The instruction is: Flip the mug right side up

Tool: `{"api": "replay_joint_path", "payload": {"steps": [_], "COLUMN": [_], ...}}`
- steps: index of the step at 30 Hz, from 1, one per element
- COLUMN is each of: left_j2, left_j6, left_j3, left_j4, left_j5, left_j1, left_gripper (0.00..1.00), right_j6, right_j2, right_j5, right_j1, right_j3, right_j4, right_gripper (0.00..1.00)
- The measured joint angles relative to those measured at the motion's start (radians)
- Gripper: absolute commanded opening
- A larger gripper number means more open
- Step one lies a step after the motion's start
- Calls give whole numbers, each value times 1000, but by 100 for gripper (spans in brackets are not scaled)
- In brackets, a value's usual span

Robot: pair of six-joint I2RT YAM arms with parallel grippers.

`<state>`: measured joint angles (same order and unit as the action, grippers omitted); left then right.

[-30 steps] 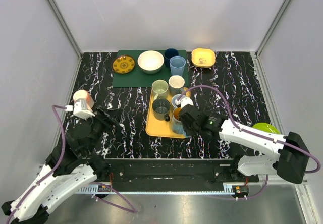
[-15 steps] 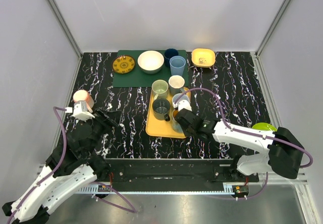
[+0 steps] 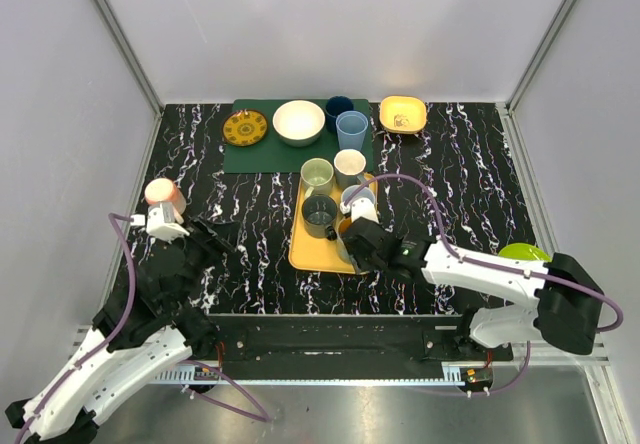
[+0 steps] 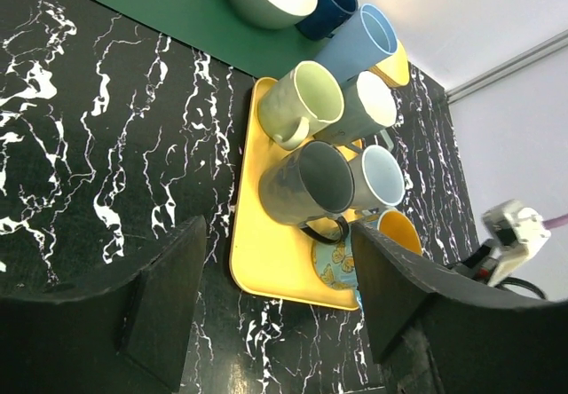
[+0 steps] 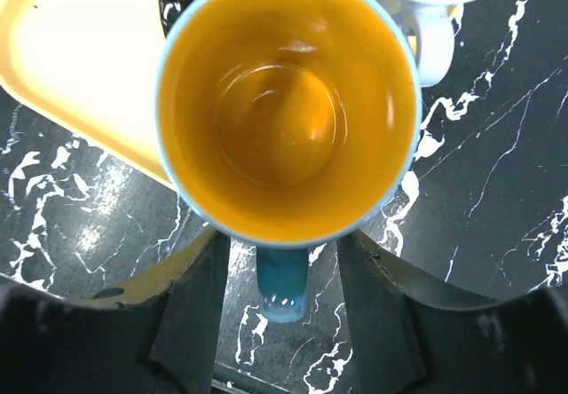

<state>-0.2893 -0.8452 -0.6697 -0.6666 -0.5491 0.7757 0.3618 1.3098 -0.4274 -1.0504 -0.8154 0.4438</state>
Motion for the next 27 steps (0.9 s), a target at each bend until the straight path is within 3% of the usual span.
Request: {"api": "replay_joint_path", "payload": {"steps": [4, 7, 12, 15, 19, 20, 21, 22, 27], "left_j2": [-5, -62, -289, -440, -544, -573, -597, -634, -773], "left_j6": [0, 0, 21, 80, 166, 186, 199, 213, 247], "left_j3": [0, -12, -94, -144, -145, -145, -150, -161, -195], "left_j4": [-24, -62, -162, -149, -105, -93, -89, -84, -21], "left_j5": [-18, -53, -150, -122, 22, 57, 77, 115, 229], "left_j1": [0, 0, -37, -221, -555, -628, -687, -748, -888], "left_gripper": [70, 72, 72, 72, 77, 80, 99, 99, 99], "right_j6": [20, 40, 62, 66, 64, 61, 56, 51, 19], "right_j2": [-50, -113, -265, -359, -397, -397, -397, -389, -383], "right_j5": [2, 16, 77, 106, 134, 138, 142, 146, 159], "right_j1": [-7, -13, -16, -16, -17, -17, -17, -17, -17], "right_j3": [-35, -89, -171, -205, -235, -236, -236, -236, -236], "right_j4": [37, 92, 135, 132, 119, 116, 112, 109, 85], "right_gripper": [69, 69, 70, 70, 70, 70, 70, 71, 71]}}
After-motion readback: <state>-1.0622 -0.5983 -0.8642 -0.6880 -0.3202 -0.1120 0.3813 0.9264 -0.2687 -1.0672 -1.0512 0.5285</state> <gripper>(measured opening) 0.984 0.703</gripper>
